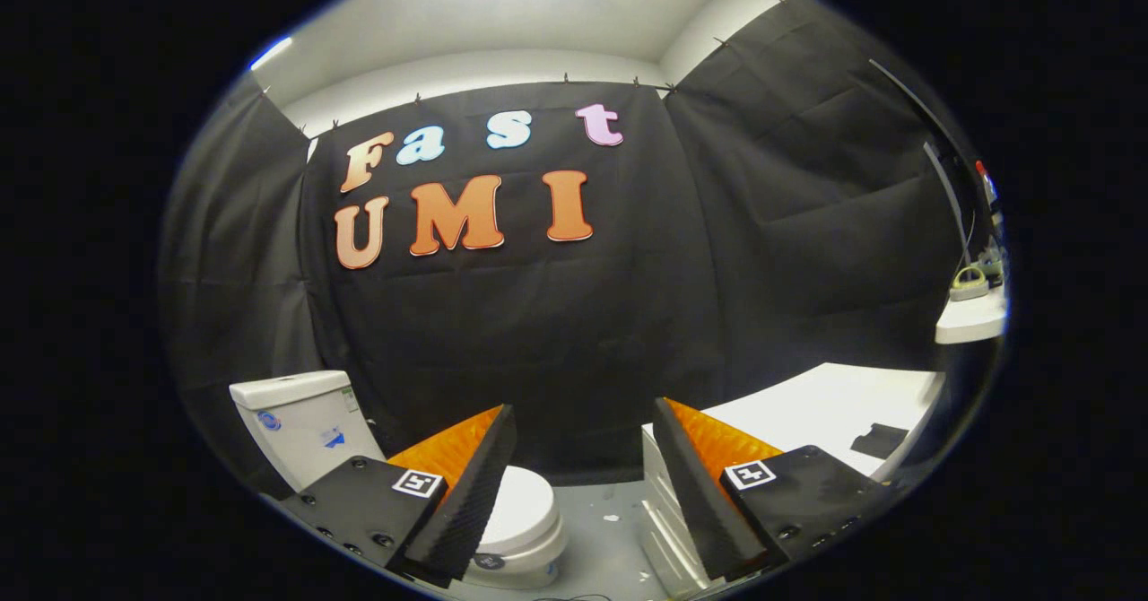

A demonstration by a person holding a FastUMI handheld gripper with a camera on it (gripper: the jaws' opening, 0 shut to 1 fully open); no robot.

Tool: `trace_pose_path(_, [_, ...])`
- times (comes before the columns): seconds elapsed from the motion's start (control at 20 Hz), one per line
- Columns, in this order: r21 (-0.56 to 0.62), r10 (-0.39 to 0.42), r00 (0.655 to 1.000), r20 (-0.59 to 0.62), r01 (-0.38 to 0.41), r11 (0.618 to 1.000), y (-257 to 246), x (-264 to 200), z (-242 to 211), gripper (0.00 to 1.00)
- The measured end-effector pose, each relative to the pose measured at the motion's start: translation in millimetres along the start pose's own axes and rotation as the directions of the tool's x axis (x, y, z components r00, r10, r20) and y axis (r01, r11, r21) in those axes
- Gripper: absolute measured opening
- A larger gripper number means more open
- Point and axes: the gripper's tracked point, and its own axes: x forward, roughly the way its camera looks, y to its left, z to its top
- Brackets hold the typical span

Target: Open the toilet lid.

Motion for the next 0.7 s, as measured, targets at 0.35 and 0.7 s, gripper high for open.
trace_pose_path(0.35, [0.185, 0.039, 0.997, -0.06, -0.028, 0.982, 35, 47, -70, 0.98])
trace_pose_path(0.7, [0.417, 0.124, 0.958, -0.259, -0.005, 0.909, 47, 32, -198, 0.98])
